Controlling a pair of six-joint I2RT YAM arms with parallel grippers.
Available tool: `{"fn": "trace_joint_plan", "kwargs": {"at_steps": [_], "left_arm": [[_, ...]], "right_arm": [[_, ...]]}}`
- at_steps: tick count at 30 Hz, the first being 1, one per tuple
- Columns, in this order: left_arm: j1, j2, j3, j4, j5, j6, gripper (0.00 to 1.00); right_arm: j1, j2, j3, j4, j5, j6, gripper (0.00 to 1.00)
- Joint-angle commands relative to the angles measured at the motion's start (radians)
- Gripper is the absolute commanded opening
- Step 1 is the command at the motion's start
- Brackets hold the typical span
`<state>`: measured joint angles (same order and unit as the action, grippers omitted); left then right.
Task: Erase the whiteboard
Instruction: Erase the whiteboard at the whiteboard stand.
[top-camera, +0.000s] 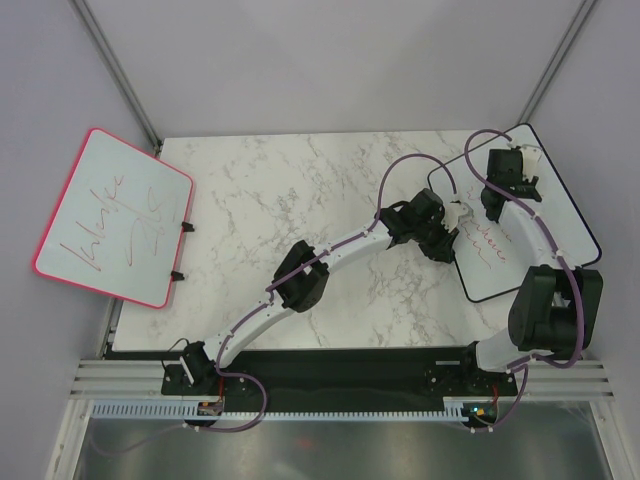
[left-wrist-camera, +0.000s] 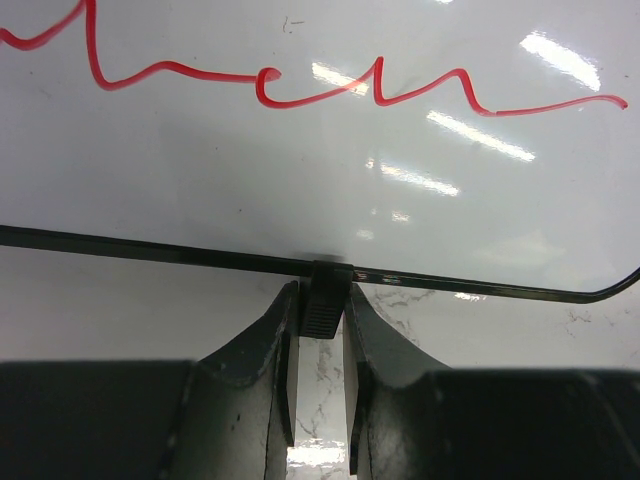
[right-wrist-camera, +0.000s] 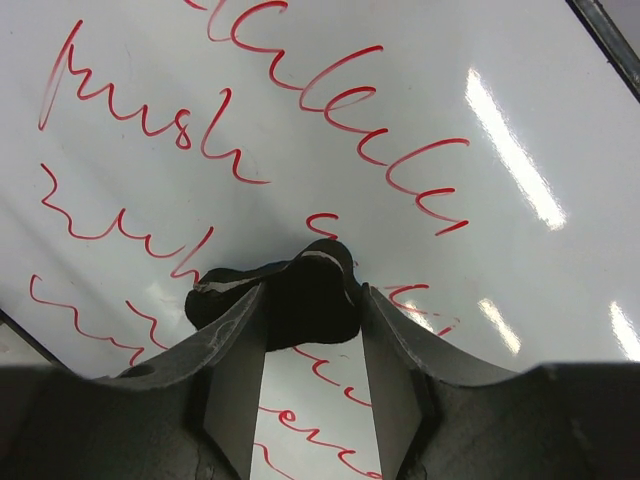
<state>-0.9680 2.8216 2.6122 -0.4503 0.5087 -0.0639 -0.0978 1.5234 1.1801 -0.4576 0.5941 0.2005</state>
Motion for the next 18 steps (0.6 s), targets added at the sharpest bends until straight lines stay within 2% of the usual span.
{"fn": "trace_joint_plan", "kwargs": {"at_steps": [1, 7, 10, 11, 14, 18], "left_arm": [[0.018, 0.039, 0.022, -0.037, -0.001, -0.036, 0.02], [0.023, 0.039, 0.055, -0.054, -0.002, 0.002, 0.02], [0.025, 0.041, 0.051, -0.056, 0.008, 0.006, 0.02], [0.023, 0.042, 0.051, -0.056, 0.011, 0.001, 0.02], [0.023, 0.044, 0.052, -0.054, 0.013, -0.001, 0.02], [0.023, 0.045, 0.054, -0.057, 0.016, -0.001, 0.02]], "right_arm": [[-0.017, -0.017, -0.022, 0.042, 0.026, -0.009, 0.5], [-0.026, -0.045, -0.08, 0.022, 0.0, 0.004, 0.58], [-0.034, -0.039, -0.082, 0.025, -0.034, 0.002, 0.58], [-0.036, -0.042, -0.08, 0.033, -0.037, 0.004, 0.56], [-0.039, -0.055, -0.083, 0.053, -0.039, 0.004, 0.4], [-0.045, -0.055, -0.097, 0.068, -0.05, 0.0, 0.33]]}}
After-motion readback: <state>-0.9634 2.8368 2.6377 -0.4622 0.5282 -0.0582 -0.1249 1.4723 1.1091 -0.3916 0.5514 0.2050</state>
